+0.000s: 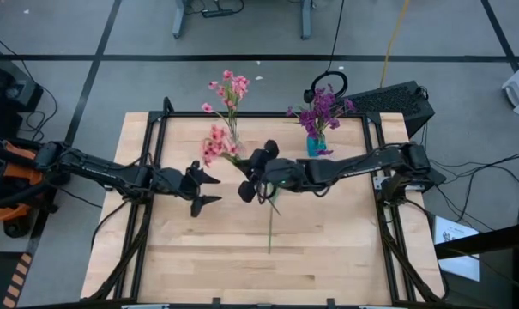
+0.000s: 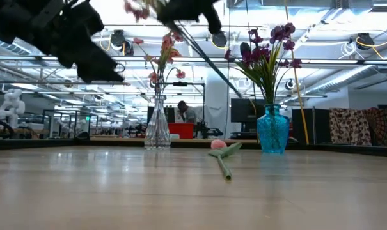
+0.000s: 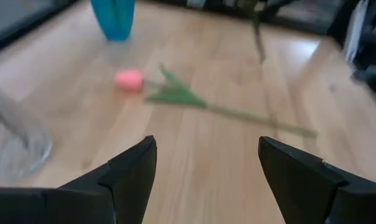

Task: Sort flowers into vase by color
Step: Put the left pink flower into the transparent vase

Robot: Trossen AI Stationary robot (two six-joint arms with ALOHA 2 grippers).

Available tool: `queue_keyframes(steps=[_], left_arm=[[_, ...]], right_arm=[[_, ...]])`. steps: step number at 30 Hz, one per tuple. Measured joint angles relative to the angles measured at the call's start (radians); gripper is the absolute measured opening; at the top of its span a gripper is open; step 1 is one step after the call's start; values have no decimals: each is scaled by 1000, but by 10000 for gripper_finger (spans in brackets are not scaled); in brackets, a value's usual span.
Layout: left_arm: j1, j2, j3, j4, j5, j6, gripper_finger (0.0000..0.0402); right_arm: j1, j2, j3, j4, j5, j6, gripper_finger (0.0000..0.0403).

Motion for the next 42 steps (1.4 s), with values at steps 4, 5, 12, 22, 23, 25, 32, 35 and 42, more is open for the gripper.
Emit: queue_keyframes(steps=[4,5,12,22,23,25,32,35,42], left_arm=[[0,0,0,136,0,60,286],[0,0,0,170,0,76,286],[3,31,0,324,-35,132,286],[27,168,2,470,-18,147,286],[28,176,2,472,-10,146,286],[28,190,2,470,2,146,286],[28,208,2,471,72,146,286],[28,207,2,446,75,146,286],[27,187,1,319,75,158,286]], right_arm=[[8,-6,0,135,3,-103,9],[9,-6,-2,171,11,-113,10],[31,71,-99,611,2,-244,10],[52,220,-122,1039,-75,-409,10],[52,221,-122,1041,-74,-418,10],[52,221,-122,1043,-75,-426,11],[52,221,-121,1046,-77,-448,11],[51,221,-121,1043,-77,-455,11],[51,220,-119,1046,-75,-455,11]])
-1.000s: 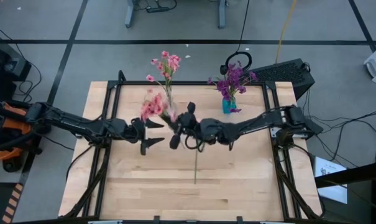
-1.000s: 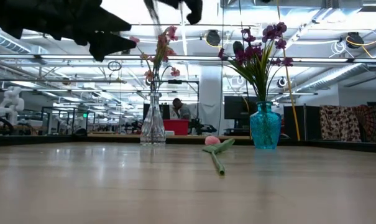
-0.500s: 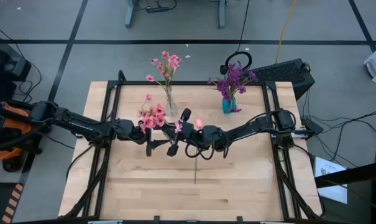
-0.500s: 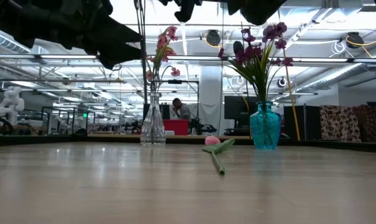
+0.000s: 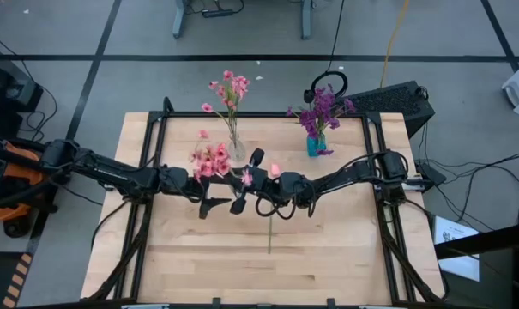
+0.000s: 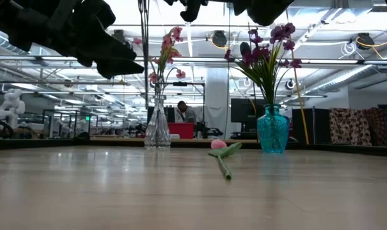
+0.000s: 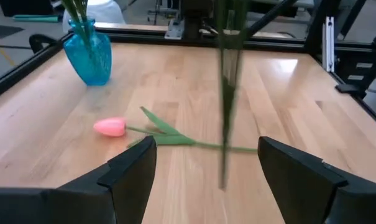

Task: Sort flowers into vase by color
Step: Put the left pink flower into the transparent vase

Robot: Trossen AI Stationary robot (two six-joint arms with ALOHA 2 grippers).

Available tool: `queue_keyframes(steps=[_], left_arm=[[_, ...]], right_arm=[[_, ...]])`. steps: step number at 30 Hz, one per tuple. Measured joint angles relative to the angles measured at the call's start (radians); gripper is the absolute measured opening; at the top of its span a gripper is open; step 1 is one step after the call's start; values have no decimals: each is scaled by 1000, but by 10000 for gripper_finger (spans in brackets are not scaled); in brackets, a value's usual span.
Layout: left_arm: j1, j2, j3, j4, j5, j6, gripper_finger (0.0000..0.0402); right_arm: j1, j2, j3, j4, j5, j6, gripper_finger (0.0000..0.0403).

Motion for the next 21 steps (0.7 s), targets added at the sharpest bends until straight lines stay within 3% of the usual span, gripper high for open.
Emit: queue_keyframes(steps=[7,13,21], left_arm=[[0,0,0,74,8,-8,286],[-6,22,0,170,102,-12,286],[-8,72,0,214,100,-13,281]], right_arm=[[0,0,0,18,0,0,11],[-1,0,0,33,-1,-27,11],[-1,0,0,36,-1,-37,11]])
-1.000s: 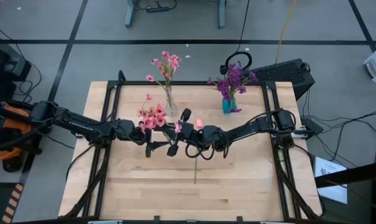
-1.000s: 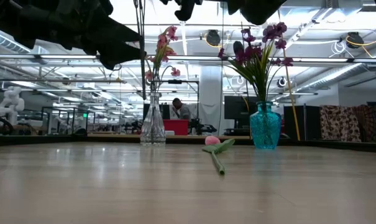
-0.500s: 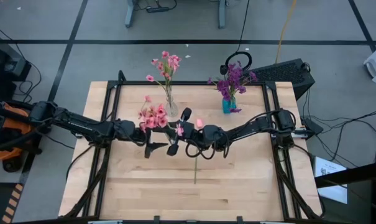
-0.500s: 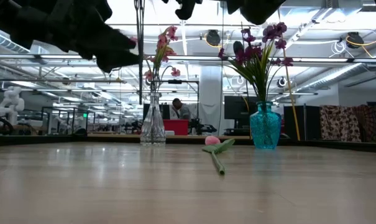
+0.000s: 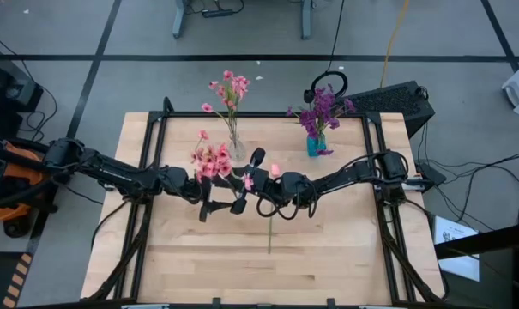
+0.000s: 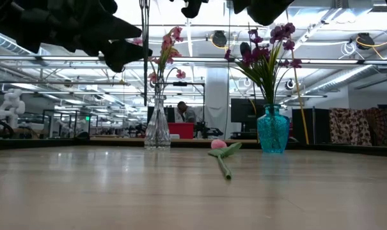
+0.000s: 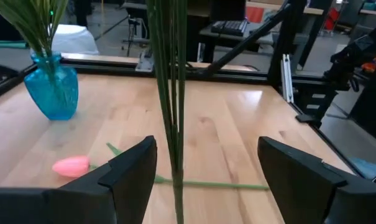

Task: Sort flowers into vase by color
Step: Put the left pink flower into the transparent vase

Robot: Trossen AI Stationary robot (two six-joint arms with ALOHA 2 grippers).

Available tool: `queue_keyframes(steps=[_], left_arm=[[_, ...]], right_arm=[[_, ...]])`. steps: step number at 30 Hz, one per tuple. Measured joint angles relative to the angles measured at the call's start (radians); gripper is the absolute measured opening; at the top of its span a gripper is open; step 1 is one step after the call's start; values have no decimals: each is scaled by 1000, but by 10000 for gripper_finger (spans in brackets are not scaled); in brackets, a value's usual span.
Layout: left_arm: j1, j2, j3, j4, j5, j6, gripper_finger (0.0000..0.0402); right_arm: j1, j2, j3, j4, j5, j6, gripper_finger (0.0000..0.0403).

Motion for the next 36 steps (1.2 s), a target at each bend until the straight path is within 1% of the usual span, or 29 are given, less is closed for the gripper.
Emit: queue_keyframes(steps=[3,7,12,20,24,27,29,36], left_arm=[[0,33,0,68,0,-8,262],[7,74,0,101,0,-25,221],[22,95,0,102,-2,-25,163],[23,96,0,101,-3,-25,68],[23,96,0,92,-3,-25,32],[23,96,0,82,-3,-26,25],[23,96,0,79,-3,-26,31],[23,96,0,25,19,-26,96]], right_arm=[[0,0,0,1,0,-1,11],[0,0,0,1,-1,-8,11],[0,0,0,0,0,-29,11],[0,0,0,-1,3,-29,11],[1,0,0,-1,3,-29,11],[1,0,0,-4,3,-29,11],[1,0,0,-4,3,-29,11],[1,-1,0,17,3,-30,11]])
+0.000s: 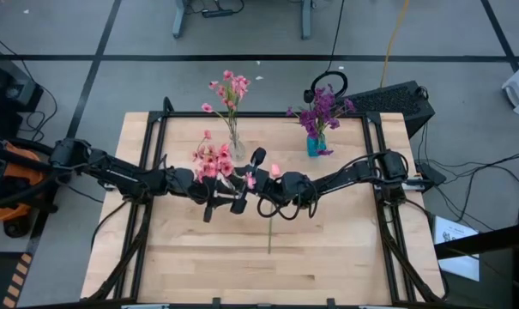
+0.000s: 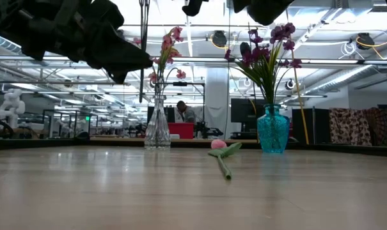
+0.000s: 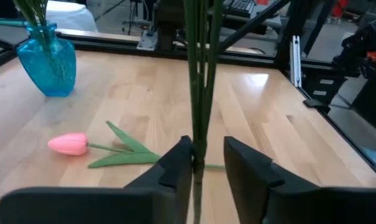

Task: Sort flowers into vase by color
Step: Put the left pink flower into the transparent vase

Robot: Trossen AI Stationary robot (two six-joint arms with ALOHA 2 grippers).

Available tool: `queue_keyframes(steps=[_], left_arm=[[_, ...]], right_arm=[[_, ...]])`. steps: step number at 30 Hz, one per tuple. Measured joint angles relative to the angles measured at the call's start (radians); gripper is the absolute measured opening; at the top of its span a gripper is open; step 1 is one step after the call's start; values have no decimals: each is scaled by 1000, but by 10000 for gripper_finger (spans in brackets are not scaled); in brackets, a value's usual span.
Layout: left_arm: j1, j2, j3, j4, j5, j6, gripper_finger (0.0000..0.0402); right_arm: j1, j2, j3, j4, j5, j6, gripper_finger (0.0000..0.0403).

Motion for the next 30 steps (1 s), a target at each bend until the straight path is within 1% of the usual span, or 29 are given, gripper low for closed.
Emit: queue_keyframes(steps=[3,5,25,28,30], left_arm=[[0,0,0,-2,-1,0,116],[0,0,0,-1,-2,0,121],[0,0,0,-24,-8,31,122],[0,0,0,-23,-8,36,110],[0,0,0,-22,-8,36,90]], right_arm=[[0,0,0,0,0,0,11],[0,0,0,0,0,-3,11],[0,0,0,35,0,-23,11],[0,0,0,47,0,-26,11],[0,0,0,55,-1,-26,11]])
